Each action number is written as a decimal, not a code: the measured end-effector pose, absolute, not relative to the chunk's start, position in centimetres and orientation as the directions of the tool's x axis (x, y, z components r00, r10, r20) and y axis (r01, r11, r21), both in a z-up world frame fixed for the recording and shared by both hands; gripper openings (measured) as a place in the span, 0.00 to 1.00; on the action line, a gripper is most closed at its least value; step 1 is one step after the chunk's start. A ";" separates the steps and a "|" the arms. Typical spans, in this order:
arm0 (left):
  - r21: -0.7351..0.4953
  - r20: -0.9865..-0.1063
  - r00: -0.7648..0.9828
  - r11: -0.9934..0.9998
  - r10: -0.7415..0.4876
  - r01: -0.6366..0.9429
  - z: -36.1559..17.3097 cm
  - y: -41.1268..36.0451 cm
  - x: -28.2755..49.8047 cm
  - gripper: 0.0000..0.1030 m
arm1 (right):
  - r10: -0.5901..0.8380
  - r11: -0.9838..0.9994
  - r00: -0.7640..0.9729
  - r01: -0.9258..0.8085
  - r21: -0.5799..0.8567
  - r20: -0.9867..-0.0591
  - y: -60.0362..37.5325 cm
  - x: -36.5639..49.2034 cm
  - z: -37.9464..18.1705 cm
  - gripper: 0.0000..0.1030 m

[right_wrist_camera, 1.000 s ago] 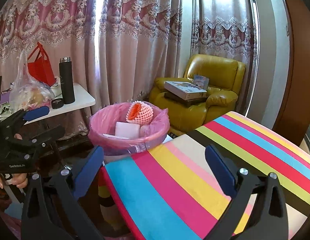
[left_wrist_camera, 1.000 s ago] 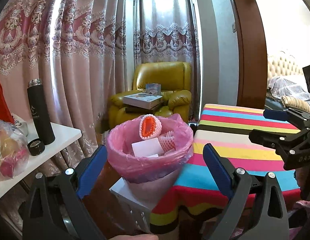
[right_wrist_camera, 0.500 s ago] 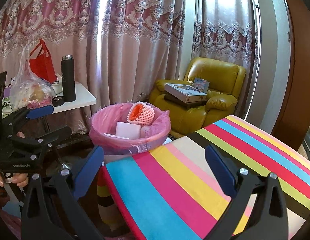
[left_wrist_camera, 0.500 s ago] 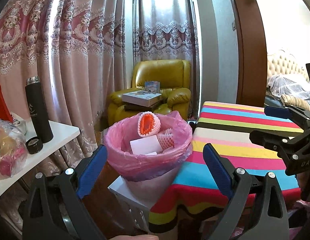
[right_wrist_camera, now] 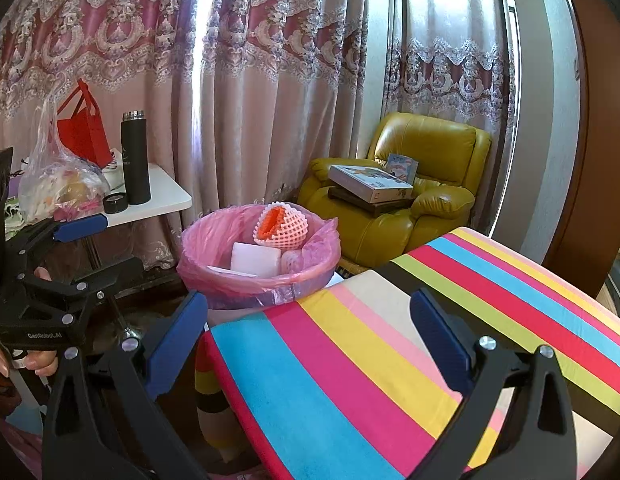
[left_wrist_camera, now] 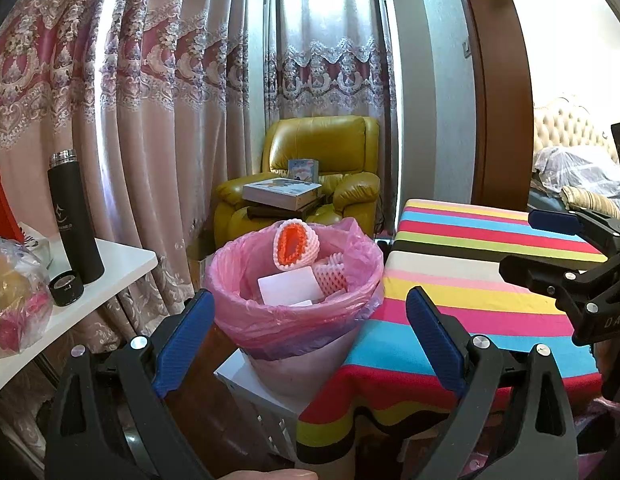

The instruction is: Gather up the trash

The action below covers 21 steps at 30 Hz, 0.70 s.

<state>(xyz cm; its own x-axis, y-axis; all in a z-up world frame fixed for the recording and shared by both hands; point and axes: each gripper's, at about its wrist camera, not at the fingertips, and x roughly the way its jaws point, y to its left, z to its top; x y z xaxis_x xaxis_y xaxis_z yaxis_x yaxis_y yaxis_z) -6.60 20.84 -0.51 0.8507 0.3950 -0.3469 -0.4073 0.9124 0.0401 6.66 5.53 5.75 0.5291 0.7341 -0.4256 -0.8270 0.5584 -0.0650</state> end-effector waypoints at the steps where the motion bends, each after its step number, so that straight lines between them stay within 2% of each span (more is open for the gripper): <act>1: 0.040 -0.347 0.851 0.913 0.395 -0.407 -0.5 20.8 -6.6 0.87 | 0.734 0.558 0.529 -0.827 -0.065 -0.425 5.5 6.7 5.8 0.95; 21: 0.040 -0.352 0.850 0.913 0.393 -0.406 -0.5 21.0 -6.6 0.87 | 0.731 0.554 0.524 -0.829 -0.068 -0.437 6.0 6.7 5.4 0.95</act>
